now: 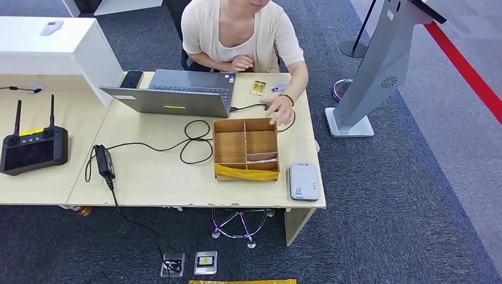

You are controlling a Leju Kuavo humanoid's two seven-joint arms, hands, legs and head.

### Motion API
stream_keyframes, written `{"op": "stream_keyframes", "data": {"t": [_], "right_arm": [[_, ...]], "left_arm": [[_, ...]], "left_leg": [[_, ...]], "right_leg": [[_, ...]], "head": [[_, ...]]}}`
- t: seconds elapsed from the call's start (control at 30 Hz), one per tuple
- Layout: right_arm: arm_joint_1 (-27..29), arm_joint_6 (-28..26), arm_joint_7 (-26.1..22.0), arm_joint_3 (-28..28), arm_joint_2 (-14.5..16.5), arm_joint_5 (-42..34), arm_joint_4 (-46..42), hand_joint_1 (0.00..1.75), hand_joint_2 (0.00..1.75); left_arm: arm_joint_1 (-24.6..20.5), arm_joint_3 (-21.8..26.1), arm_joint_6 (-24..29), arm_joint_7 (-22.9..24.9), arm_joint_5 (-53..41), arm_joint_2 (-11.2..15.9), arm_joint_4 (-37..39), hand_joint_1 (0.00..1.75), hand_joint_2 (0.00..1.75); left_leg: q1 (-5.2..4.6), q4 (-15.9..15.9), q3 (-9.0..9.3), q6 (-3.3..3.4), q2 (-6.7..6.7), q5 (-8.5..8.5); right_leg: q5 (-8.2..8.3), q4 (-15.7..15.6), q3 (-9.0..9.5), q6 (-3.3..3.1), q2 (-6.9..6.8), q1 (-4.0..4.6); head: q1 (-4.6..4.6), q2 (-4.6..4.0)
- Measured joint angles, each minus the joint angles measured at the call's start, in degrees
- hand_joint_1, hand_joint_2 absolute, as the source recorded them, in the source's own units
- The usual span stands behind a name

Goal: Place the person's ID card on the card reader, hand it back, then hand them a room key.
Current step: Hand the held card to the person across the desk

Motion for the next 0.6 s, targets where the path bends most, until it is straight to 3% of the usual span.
{"op": "stream_keyframes", "data": {"t": [0.6], "right_arm": [[-1.1,0.0,-4.4,-3.9,-2.6,-1.1,3.9,0.00,0.00]], "left_arm": [[0.0,-1.1,-1.5,0.9,0.6,0.5,-0.3,0.00,0.00]], "left_leg": [[-0.01,0.0,0.00,0.00,0.00,0.00]], "right_leg": [[0.00,0.0,0.00,0.00,0.00,-0.01]], "head": [[0.00,0.00]]}}
